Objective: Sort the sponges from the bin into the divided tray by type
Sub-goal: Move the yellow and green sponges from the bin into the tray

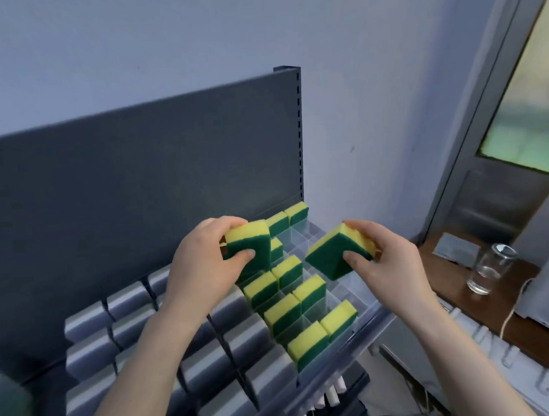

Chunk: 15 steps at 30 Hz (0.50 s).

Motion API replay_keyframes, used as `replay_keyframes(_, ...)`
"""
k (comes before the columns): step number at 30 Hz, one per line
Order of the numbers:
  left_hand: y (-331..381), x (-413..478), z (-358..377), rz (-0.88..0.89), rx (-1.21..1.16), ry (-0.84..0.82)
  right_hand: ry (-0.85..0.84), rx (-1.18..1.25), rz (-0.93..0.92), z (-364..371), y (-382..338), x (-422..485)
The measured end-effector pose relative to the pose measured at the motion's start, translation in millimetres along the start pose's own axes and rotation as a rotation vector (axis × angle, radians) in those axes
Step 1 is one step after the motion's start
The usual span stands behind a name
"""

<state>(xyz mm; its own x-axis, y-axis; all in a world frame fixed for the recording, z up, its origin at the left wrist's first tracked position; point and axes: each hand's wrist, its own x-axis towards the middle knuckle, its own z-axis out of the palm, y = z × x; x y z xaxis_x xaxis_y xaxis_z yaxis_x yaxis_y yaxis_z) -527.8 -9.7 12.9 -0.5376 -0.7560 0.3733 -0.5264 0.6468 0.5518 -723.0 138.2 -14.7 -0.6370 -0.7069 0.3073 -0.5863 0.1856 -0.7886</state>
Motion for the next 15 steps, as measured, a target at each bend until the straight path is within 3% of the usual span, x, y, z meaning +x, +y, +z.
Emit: replay_keyframes(15, 4, 66, 43, -0.076, 0.073, -0.031, -0.136, 0.010, -0.018, 18, 38, 96)
